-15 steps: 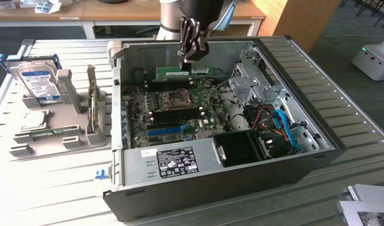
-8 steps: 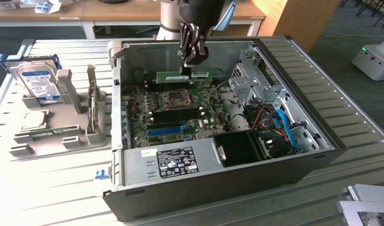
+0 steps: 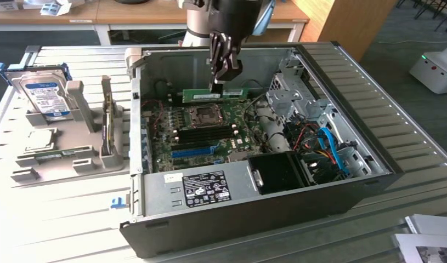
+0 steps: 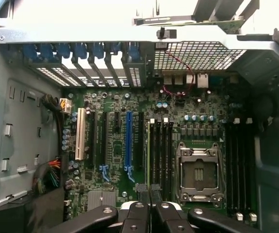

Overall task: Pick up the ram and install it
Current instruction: 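Insert the ram into the slot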

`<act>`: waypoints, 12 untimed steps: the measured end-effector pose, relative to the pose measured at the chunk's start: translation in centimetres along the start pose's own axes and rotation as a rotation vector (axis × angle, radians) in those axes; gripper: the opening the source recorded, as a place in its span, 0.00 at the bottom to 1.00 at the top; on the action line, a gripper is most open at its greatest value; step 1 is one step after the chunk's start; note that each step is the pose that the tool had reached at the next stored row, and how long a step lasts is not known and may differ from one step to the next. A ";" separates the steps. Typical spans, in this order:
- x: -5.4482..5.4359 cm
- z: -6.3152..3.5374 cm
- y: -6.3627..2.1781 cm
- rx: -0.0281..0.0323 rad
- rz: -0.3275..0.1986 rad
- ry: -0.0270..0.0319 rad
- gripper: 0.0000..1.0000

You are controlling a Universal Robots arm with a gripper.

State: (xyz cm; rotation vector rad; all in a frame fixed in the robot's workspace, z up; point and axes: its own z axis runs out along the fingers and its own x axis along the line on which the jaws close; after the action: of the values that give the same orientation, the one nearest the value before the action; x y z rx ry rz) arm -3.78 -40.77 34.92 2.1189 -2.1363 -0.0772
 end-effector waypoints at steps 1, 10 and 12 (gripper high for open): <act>0.0 0.11 -0.02 0.0000 0.000 0.0036 0.12; -0.1 1.03 -0.14 0.0002 0.005 0.0372 0.12; -0.1 1.19 -0.16 0.0002 0.005 0.0412 0.12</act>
State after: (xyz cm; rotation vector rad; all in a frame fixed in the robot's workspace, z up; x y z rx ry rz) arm -3.78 -40.76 33.71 2.0960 -2.1189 -0.0324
